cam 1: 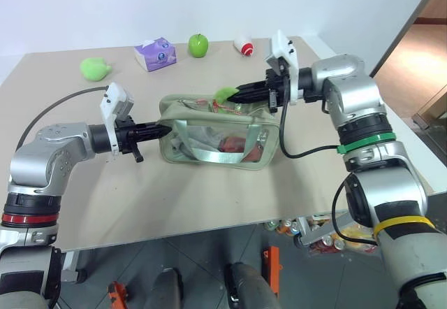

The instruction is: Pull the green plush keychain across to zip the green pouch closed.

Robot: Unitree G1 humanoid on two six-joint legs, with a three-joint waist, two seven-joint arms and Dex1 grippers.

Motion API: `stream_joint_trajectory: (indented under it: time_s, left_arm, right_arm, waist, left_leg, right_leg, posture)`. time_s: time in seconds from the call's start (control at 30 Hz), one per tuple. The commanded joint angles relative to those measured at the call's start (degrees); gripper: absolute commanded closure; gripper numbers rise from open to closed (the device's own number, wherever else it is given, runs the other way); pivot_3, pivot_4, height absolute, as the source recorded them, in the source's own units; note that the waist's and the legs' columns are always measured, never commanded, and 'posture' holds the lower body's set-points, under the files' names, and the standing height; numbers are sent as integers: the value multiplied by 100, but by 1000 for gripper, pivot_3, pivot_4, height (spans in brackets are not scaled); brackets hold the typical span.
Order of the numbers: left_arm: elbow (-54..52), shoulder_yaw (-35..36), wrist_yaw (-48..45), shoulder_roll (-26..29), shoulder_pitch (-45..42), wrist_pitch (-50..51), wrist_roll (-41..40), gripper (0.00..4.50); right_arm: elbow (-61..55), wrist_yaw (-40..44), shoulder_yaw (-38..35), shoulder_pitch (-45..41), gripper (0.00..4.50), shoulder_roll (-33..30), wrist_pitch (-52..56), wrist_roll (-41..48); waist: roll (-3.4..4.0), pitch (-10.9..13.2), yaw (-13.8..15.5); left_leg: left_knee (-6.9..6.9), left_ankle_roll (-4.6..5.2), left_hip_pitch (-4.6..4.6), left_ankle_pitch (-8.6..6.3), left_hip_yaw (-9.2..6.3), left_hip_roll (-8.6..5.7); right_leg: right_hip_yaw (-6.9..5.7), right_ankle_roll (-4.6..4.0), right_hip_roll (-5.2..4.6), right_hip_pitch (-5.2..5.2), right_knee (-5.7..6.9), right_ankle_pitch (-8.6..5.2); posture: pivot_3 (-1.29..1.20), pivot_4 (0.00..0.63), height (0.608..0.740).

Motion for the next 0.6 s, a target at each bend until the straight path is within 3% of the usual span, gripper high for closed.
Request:
stream_joint_trajectory:
  time_s: [0.03, 0.43, 0.6]
  left_arm:
    - [-73, 37, -16, 25, -16, 9, -26, 4500]
    - [61, -50, -70, -41, -117, -37, 17, 4500]
    - [66, -60, -86, -46, -128, -34, 16, 4500]
  right_arm:
    - [45, 31, -419, -465, 4472, -318, 79, 151]
    - [-19, 295, -606, -442, 4472, -1353, -165, 108]
    - [-552, 724, -425, 428, 4472, -2135, -656, -152]
  waist:
    - [0, 0, 0]
    - [0, 0, 11]
    - [-1, -1, 36]
  left_leg:
    - [0, 0, 0, 0, 0, 0]
    - [-1, 0, 1, 0, 3, -1]
    - [0, 0, 0, 0, 3, -3]
  right_leg:
    - [0, 0, 0, 0, 0, 0]
    - [2, -16, -2, 0, -2, -11]
    - [2, -17, -4, 1, -2, -12]
  posture:
    - [0, 150, 740]
    - [0, 150, 740]
    - [0, 150, 740]
